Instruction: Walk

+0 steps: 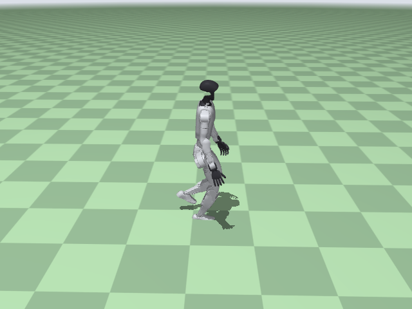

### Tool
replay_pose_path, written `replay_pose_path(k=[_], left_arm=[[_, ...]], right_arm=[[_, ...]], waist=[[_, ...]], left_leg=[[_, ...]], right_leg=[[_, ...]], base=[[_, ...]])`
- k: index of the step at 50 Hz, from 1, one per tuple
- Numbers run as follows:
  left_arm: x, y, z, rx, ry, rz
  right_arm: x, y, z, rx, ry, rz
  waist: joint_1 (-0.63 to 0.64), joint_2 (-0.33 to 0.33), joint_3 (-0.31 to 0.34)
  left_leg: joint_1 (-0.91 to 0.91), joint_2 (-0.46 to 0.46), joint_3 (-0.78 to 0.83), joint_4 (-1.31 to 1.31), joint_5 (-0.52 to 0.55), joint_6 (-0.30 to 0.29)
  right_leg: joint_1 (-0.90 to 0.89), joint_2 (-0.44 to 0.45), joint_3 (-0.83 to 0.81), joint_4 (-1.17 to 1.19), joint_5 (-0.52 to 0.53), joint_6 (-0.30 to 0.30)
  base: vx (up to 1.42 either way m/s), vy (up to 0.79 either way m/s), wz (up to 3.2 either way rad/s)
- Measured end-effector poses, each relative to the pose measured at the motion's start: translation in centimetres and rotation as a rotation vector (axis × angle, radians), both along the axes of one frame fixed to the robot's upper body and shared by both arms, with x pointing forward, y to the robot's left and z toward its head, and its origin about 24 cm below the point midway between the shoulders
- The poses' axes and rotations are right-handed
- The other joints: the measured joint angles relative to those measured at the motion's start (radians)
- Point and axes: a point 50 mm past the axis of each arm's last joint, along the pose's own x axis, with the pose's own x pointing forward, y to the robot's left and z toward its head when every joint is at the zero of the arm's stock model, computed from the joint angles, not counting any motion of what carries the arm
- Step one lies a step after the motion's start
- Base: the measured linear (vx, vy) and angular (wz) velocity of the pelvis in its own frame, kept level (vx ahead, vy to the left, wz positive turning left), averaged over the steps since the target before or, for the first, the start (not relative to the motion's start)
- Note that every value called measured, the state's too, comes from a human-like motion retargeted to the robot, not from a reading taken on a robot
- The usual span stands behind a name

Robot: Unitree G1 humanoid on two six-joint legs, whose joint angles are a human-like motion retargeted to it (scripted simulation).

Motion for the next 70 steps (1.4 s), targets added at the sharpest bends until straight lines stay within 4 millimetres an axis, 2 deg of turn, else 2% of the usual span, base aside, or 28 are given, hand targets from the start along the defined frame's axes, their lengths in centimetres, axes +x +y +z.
replay_pose_path(k=[5,9,13,16,18,21,23,25,28,30,33,36,39,44,48,53,56,58,60,63,66,70], left_arm=[[0.1,-0.3,0.3,-0.02,-0.037,0.02],[-0.1,-0.7,0.2,-0.052,-0.049,0.032],[-0.6,-1.1,0.1,-0.066,-0.038,0.038],[-1.6,-1.4,-0.4,-0.072,-0.006,0.042],[-2.0,-1.3,-0.6,-0.071,0.013,0.047],[-2.9,-1.2,-1.0,-0.066,0.051,0.058],[-3.1,-0.9,-1.1,-0.055,0.066,0.064],[-3.3,-0.8,-1.2,-0.044,0.074,0.065],[-3.0,-0.5,-1.1,-0.023,0.068,0.053],[-2.3,-0.2,-0.8,-0.005,0.047,0.046],[-0.7,0.3,-0.2,0.025,-0.001,0.052],[1.2,0.7,0.6,0.048,-0.057,0.072],[3.1,0.9,1.5,0.053,-0.122,0.09],[5.6,0.4,3.0,0.032,-0.221,0.079],[6.5,-0.2,3.6,0.02,-0.259,0.042],[5.1,-1.0,2.7,-0.009,-0.209,0.013],[3.1,-1.2,1.5,-0.023,-0.13,0.008],[1.6,-1.0,0.7,-0.018,-0.076,0.006],[0.7,-0.9,0.3,-0.017,-0.039,0.001],[-0.2,-0.8,-0.1,-0.006,-0.007,-0.004],[-0.5,-0.6,-0.1,-0.004,-0.005,0.005],[-0.8,-0.7,-0.1,-0.025,-0.021,0.036]], right_arm=[[2.7,0.4,1.0,0.013,-0.091,0.029],[4.3,1.0,1.7,0.03,-0.158,0.058],[4.9,1.4,1.9,0.033,-0.176,0.092],[4.7,1.8,1.6,0.042,-0.161,0.115],[4.6,2.1,1.4,0.051,-0.146,0.127],[2.9,2.3,0.5,0.062,-0.079,0.126],[1.6,2.3,-0.1,0.073,-0.026,0.117],[0.1,2.2,-0.7,0.088,0.027,0.104],[-1.7,2.1,-1.3,0.111,0.084,0.078],[-2.3,2.0,-1.4,0.114,0.1,0.062],[-2.5,1.7,-1.4,0.097,0.096,0.046],[-2.4,1.4,-1.2,0.075,0.081,0.032],[-2.4,1.3,-1.2,0.061,0.072,0.019],[-2.6,1.2,-1.2,0.052,0.079,0.003],[-3.2,1.1,-1.3,0.054,0.091,-0.013],[-4.6,1.0,-1.6,0.059,0.122,-0.047],[-5.0,0.7,-1.6,0.049,0.125,-0.06],[-4.9,0.7,-1.6,0.045,0.122,-0.057],[-4.1,0.4,-1.3,0.038,0.1,-0.046],[-2.5,0.2,-0.8,0.028,0.057,-0.019],[-0.6,0.1,-0.1,0.018,0.005,0.005],[1.9,0.0,0.9,0.014,-0.078,0.028]], waist=[[0.039,-0.028,0.025],[0.04,-0.052,0.04],[0.021,-0.087,0.029],[0.015,-0.093,0.022],[0.004,-0.13,0.014],[-0.008,-0.155,0.003],[-0.023,-0.196,-0.006],[-0.045,-0.237,-0.015],[-0.085,-0.29,-0.03],[-0.109,-0.303,-0.034],[-0.137,-0.29,-0.03],[-0.161,-0.26,-0.021],[-0.174,-0.224,-0.012],[-0.161,-0.174,-0.028],[-0.14,-0.161,-0.066],[-0.137,-0.169,-0.079],[-0.132,-0.135,-0.062],[-0.118,-0.103,-0.052],[-0.081,-0.009,-0.032],[-0.037,0.018,-0.03],[0.007,0.011,-0.027],[0.047,-0.015,-0.006]], left_leg=[[-0.148,-0.044,0.003,-0.126,-0.086,0.029],[-0.205,-0.122,0.019,-0.397,-0.104,0.006],[-0.225,-0.23,0.019,-0.702,-0.089,-0.026],[-0.242,-0.264,0.004,-0.74,-0.083,-0.034],[-0.206,-0.316,0.019,-0.785,-0.041,-0.023],[-0.189,-0.357,0.025,-0.717,-0.013,-0.004],[-0.146,-0.415,0.041,-0.727,0.002,0.021],[-0.103,-0.482,0.052,-0.745,0.0,0.048],[-0.041,-0.58,0.058,-0.8,-0.013,0.087],[0.001,-0.615,0.053,-0.839,-0.029,0.103],[0.08,-0.627,0.038,-0.904,-0.053,0.108],[0.163,-0.617,0.017,-0.971,-0.077,0.102],[0.228,-0.59,0.002,-1.015,-0.109,0.095],[0.301,-0.539,-0.006,-1.09,-0.143,0.09],[0.342,-0.521,-0.004,-1.159,-0.156,0.092],[0.386,-0.513,-0.012,-1.044,-0.201,0.078],[0.377,-0.437,-0.004,-0.821,-0.218,0.041],[0.343,-0.352,0.014,-0.613,-0.192,0.007],[0.269,-0.177,0.011,-0.36,-0.124,-0.034],[0.131,-0.052,0.011,-0.12,-0.022,-0.023],[-0.012,-0.013,-0.001,-0.026,-0.037,0.012],[-0.153,-0.046,0.002,-0.126,-0.1,0.034]], right_leg=[[0.129,0.014,0.046,-0.084,-0.023,0.021],[0.223,-0.007,0.069,-0.135,-0.048,0.036],[0.271,-0.058,0.075,-0.143,-0.082,0.049],[0.275,-0.076,0.078,-0.056,-0.127,0.053],[0.293,-0.124,0.091,-0.008,-0.156,0.067],[0.302,-0.163,0.107,0.116,-0.169,0.094],[0.307,-0.215,0.131,0.204,-0.137,0.134],[0.29,-0.268,0.156,0.327,-0.05,0.189],[0.2,-0.346,0.196,0.559,0.161,0.267],[0.118,-0.393,0.203,0.693,0.243,0.273],[-0.017,-0.473,0.184,0.804,0.182,0.201],[-0.15,-0.52,0.154,0.781,0.07,0.134],[-0.257,-0.515,0.114,0.638,0.008,0.11],[-0.365,-0.417,0.08,0.243,0.039,0.162],[-0.388,-0.355,0.092,-0.001,0.093,0.198],[-0.37,-0.341,0.116,0.102,0.118,0.179],[-0.297,-0.293,0.089,0.174,0.1,0.144],[-0.254,-0.241,0.064,0.211,0.066,0.113],[-0.167,-0.116,-0.003,0.123,0.068,0.067],[-0.096,-0.045,-0.016,0.053,0.038,0.029],[-0.018,-0.009,-0.002,-0.024,0.019,0.023],[0.106,0.006,0.032,-0.108,-0.007,0.034]], base=[[0.1,0.05,-0.14],[0.08,0.06,-0.06],[0.01,0.01,0.02],[0.0,0.0,0.0],[0.09,0.04,0.22],[0.06,0.05,0.23],[0.09,0.07,0.4],[0.06,0.07,0.55],[0.03,0.06,0.55],[0.03,0.06,0.35],[0.03,0.06,0.11],[0.01,0.02,0.0],[0.0,0.0,0.0],[0.0,0.0,0.0],[0.0,0.0,0.0],[0.03,-0.03,0.06],[0.04,-0.06,-0.07],[0.03,-0.08,-0.34],[0.0,-0.1,-0.58],[-0.02,-0.09,-0.23],[-0.01,-0.05,-0.05],[0.0,0.0,0.0]])
